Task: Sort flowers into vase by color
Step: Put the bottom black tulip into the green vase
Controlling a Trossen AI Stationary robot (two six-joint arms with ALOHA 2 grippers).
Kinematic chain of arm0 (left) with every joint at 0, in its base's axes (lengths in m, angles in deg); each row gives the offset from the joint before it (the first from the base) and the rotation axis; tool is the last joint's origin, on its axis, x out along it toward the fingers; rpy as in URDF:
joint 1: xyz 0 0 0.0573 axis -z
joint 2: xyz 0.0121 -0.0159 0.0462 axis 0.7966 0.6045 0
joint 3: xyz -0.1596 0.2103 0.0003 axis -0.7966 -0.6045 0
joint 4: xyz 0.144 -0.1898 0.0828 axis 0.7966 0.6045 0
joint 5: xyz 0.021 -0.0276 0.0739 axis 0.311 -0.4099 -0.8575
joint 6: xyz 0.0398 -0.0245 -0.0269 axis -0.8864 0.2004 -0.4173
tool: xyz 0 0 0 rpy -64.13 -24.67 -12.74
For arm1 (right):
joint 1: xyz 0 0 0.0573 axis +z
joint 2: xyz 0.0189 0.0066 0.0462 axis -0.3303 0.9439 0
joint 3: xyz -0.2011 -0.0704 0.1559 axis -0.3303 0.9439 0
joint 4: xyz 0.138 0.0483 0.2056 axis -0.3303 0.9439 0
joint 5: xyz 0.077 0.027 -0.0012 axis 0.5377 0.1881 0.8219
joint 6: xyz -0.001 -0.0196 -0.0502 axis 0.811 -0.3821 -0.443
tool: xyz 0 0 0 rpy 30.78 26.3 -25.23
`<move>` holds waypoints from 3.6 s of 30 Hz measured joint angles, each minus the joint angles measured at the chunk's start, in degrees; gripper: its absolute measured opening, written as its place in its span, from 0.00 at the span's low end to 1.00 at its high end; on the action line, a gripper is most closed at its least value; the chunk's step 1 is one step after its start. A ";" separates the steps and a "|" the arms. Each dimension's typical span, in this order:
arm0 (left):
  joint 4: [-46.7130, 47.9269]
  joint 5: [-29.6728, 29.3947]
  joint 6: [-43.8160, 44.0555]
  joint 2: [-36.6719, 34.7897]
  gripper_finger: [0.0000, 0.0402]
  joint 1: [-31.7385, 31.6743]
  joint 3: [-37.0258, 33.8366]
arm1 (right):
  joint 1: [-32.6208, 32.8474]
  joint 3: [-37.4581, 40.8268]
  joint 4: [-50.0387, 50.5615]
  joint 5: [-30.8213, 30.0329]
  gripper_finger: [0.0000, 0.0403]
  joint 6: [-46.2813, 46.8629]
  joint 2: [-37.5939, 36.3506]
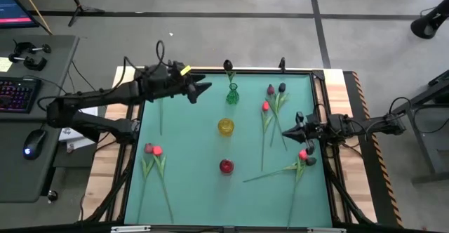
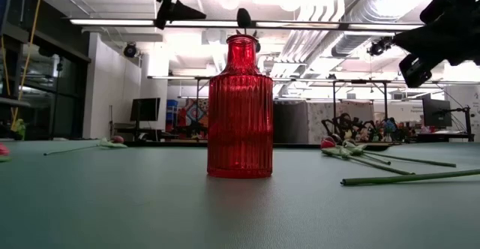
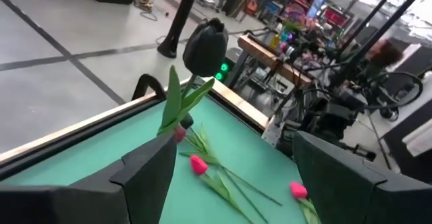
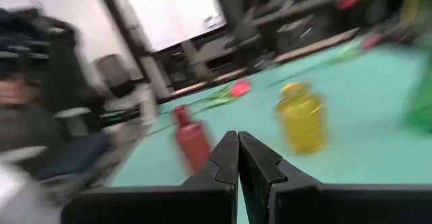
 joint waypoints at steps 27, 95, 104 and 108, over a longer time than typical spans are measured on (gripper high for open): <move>4.13 -4.63 -0.77 -0.87 0.71 -0.82 0.02 | -1.05 -42.55 49.83 18.18 0.04 48.61 48.00; 11.66 6.96 -6.24 -3.84 0.71 -9.17 0.07 | 16.50 -51.95 45.67 14.13 0.01 79.43 87.80; 9.24 6.97 -6.29 -3.82 0.71 -9.17 0.07 | 15.80 -54.49 45.89 23.24 0.00 61.21 77.95; 8.31 6.96 -6.26 -3.82 0.71 -9.17 0.07 | 14.36 -54.51 42.13 29.65 0.00 56.21 71.70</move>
